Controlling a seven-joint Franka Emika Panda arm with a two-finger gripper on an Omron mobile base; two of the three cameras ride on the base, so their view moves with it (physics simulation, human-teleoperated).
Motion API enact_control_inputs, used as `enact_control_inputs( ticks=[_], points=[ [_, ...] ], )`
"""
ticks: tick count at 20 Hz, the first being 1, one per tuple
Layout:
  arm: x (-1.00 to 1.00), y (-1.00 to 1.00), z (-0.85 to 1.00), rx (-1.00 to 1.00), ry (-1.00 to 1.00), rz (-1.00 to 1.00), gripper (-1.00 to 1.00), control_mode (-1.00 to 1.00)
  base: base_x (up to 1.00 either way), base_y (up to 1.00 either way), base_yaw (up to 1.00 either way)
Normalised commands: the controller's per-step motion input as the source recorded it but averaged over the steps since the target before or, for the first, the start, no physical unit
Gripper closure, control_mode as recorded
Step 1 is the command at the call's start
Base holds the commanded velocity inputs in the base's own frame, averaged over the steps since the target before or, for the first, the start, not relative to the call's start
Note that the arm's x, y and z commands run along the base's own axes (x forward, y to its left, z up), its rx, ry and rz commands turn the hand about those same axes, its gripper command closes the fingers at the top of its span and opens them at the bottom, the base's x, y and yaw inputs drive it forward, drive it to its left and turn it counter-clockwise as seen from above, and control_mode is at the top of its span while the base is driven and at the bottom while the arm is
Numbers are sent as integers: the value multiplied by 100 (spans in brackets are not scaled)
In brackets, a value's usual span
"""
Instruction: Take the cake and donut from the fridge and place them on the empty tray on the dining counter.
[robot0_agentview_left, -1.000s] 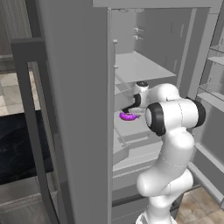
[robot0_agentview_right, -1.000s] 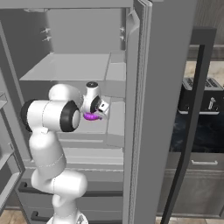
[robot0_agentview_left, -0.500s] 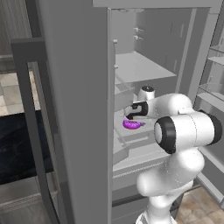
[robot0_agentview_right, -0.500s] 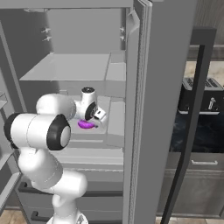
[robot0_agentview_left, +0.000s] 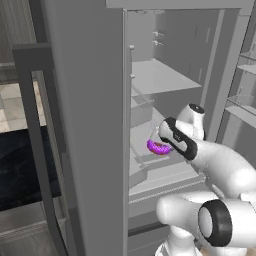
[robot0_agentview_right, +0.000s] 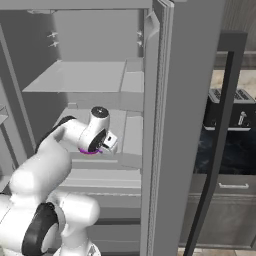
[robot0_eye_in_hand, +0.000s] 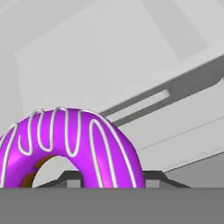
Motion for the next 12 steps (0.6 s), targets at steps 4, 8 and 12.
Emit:
enact_control_inputs(
  ticks=[4,8,12],
  points=[
    [-100,0,62,14,-9,4,100,-100,0,0,0],
    [-100,13,56,1,-14,0,100,-100,0,0,0],
    [-90,27,35,-5,-13,0,100,-100,0,0,0]
  ],
)
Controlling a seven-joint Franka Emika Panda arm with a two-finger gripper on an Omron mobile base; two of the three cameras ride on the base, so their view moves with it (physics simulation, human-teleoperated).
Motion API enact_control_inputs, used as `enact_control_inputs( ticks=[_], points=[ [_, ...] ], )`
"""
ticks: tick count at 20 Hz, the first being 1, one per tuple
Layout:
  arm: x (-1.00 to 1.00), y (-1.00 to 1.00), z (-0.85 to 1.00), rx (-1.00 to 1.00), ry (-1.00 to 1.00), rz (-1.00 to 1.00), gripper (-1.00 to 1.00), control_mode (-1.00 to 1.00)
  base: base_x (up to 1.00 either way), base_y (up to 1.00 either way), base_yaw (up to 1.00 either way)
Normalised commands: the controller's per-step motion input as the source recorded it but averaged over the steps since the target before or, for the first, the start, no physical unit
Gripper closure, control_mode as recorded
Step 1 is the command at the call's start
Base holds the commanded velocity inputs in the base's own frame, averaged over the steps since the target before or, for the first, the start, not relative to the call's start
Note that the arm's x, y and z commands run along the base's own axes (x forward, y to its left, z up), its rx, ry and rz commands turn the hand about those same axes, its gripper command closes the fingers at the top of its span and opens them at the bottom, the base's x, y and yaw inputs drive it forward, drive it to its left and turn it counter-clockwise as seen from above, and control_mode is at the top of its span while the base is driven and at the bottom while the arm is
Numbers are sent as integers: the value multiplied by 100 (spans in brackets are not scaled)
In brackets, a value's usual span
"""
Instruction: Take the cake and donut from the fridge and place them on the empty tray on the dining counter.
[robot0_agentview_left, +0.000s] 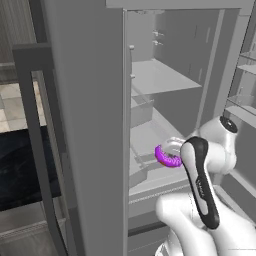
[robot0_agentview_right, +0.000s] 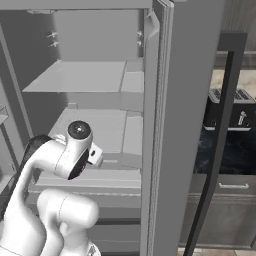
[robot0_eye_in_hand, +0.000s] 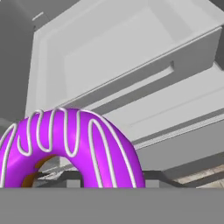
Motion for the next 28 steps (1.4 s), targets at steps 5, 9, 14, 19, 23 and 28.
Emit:
enact_control_inputs(
  ticks=[5,9,14,19,23,28],
  points=[
    [-63,11,44,-1,-3,-1,100,-100,0,0,0],
    [-52,0,56,-1,0,-4,100,-100,0,0,0],
    [-34,6,8,-10,-8,-13,100,-100,0,0,0],
    [-53,8,-2,-15,-23,-15,100,100,-20,0,-3],
    [0,0,0,0,0,0,100,100,-100,-33,-5],
    [0,0,0,0,0,0,100,100,-100,-47,5]
  ],
)
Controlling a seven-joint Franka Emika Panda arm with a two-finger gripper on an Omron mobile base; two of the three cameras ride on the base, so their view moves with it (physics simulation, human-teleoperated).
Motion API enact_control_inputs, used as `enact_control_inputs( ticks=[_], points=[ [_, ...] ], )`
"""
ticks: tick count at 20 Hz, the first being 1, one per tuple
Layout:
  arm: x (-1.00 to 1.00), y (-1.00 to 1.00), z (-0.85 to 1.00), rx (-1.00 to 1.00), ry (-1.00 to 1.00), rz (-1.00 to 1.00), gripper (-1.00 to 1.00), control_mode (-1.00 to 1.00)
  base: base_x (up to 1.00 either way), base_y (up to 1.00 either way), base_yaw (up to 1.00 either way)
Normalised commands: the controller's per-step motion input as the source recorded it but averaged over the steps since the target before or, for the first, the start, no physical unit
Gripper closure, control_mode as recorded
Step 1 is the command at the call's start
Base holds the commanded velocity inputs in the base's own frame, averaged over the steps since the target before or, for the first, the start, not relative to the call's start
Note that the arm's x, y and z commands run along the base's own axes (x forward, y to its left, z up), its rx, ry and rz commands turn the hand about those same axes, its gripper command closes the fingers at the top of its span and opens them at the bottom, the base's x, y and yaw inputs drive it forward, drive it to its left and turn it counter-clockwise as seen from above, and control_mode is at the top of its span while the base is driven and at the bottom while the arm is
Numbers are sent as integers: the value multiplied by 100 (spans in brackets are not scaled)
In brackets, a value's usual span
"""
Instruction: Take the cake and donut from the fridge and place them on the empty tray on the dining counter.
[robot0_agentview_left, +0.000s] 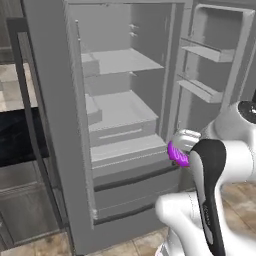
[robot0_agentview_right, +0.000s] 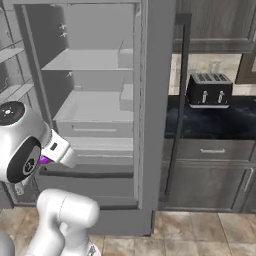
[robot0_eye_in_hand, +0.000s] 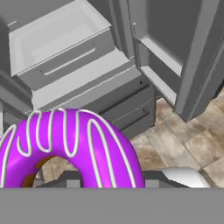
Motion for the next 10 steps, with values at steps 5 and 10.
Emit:
enact_control_inputs(
  ticks=[5,10],
  points=[
    [0,0,0,0,0,0,100,100,-100,-32,9],
    [0,0,0,0,0,0,100,100,-100,-28,3]
  ],
)
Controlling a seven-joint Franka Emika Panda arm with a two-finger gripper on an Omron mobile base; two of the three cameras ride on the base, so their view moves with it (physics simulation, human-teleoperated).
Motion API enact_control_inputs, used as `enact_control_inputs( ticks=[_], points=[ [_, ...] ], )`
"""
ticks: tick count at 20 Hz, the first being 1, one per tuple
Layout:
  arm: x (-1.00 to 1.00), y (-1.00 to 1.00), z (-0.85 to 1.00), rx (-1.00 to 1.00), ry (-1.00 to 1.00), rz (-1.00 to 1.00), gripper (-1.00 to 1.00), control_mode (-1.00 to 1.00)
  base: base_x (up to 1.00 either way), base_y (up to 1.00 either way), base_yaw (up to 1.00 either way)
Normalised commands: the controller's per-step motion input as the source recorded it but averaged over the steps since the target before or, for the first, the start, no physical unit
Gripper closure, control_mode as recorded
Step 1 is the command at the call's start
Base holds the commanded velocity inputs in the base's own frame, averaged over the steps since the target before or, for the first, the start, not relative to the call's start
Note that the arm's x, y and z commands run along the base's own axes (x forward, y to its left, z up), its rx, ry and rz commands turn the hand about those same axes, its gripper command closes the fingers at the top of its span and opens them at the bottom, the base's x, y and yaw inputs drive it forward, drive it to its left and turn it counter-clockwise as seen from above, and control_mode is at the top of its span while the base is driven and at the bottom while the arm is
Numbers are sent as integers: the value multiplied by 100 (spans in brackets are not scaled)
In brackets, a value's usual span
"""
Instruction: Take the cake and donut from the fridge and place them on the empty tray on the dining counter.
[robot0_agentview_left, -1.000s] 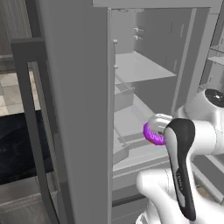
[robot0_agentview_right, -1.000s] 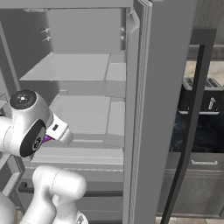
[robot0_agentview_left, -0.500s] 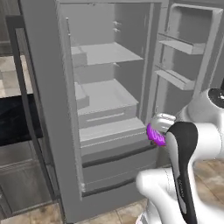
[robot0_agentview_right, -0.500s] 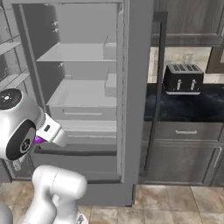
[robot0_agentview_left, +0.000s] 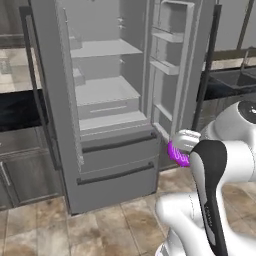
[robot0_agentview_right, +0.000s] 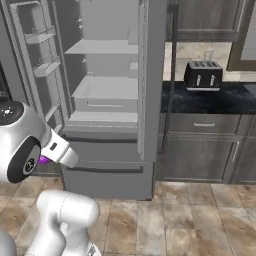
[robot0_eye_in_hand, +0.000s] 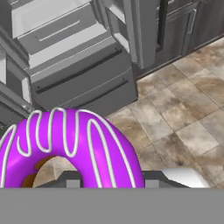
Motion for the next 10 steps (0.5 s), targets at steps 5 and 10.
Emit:
enact_control_inputs(
  ticks=[5,10],
  points=[
    [0,0,0,0,0,0,100,100,-100,-48,0],
    [0,0,0,0,0,0,100,100,-100,-23,0]
  ],
)
